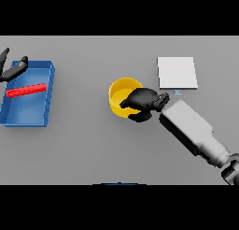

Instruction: Pick up the red beaker and tilt it to pour out 1 green nut into yellow bowl. Pick up the yellow bowl and place it on the metallic measuring scale.

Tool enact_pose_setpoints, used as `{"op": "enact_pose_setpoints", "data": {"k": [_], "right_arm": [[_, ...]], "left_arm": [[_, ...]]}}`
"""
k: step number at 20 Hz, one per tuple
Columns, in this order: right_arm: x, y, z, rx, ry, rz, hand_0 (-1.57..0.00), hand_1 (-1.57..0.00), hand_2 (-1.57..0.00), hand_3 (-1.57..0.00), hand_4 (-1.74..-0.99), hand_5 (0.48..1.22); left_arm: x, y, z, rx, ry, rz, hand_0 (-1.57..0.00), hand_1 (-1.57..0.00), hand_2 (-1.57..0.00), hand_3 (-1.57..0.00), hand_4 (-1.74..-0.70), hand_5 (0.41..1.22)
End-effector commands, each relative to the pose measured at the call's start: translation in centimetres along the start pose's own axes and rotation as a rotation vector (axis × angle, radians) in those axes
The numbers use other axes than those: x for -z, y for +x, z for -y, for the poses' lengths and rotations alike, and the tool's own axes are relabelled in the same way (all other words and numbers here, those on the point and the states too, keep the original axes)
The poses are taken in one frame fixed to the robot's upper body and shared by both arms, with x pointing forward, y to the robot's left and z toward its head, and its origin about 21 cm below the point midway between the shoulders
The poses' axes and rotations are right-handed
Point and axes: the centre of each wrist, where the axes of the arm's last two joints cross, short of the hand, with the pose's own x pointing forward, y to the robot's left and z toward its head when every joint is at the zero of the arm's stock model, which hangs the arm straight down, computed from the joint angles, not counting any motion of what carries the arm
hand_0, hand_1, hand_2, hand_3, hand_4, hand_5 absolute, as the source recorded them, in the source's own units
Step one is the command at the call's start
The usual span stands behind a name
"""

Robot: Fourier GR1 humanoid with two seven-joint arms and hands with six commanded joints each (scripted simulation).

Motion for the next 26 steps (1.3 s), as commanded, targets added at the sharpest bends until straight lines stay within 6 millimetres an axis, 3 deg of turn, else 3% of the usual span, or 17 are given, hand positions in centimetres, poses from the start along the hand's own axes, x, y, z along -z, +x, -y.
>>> {"op": "enact_pose_setpoints", "data": {"k": [1,3,6,9,15,18,20,24,26], "right_arm": [[-0.2,-0.1,0.0,0.002,0.002,0.001,-0.86,-0.83,-0.79,-0.68,-1.492,1.052],[-0.2,0.1,0.0,-0.002,0.015,0.003,-1.11,-1.09,-1.07,-0.88,-1.578,1.113],[-0.7,-0.3,0.5,0.018,0.039,-0.004,-1.34,-1.33,-1.25,-1.07,-1.658,1.166],[-1.0,0.1,0.9,0.025,0.039,-0.006,-1.45,-1.45,-1.33,-1.17,-1.698,1.193],[-2.4,-0.1,3.0,0.019,-0.004,-0.02,-1.54,-1.54,-1.45,-1.17,-1.73,1.214],[-4.1,-0.1,4.2,0.021,-0.013,-0.039,-1.55,-1.55,-1.49,-1.15,-1.735,1.217],[-5.0,-0.1,4.4,0.007,-0.027,-0.087,-1.56,-1.56,-1.43,-1.22,-1.737,1.219],[-5.9,0.0,4.9,-0.004,-0.054,-0.118,-1.57,-1.57,-1.51,-1.18,-1.739,1.219],[-6.7,-1.0,5.8,0.008,-0.075,-0.169,-1.53,-1.57,-1.52,-1.18,-1.74,1.22]], "left_arm": [[-0.1,0.0,0.0,-0.003,-0.004,0.007,0.0,0.0,0.0,0.0,-0.79,0.71],[-0.1,0.1,0.0,-0.005,0.0,0.002,0.0,0.0,0.0,0.0,-0.79,0.707],[0.0,0.4,0.4,0.002,0.001,0.004,0.0,0.0,0.0,0.0,-0.78,0.711],[0.1,0.5,0.1,0.002,0.001,0.008,0.0,0.0,0.0,0.0,-0.78,0.712],[-0.1,0.7,0.3,0.014,0.002,0.009,0.0,0.0,0.0,0.0,-0.77,0.706],[0.0,0.7,0.1,0.007,-0.007,0.012,0.0,0.0,0.0,0.0,-0.78,0.702],[-0.1,0.6,0.0,-0.003,-0.006,0.022,0.0,0.0,0.0,0.0,-0.78,0.702],[0.0,1.1,-0.3,-0.019,0.0,0.027,0.0,0.0,0.0,0.0,-0.8,0.704],[-0.1,0.9,-0.4,-0.026,-0.006,0.026,0.0,0.0,0.0,0.0,-0.81,0.703]]}}
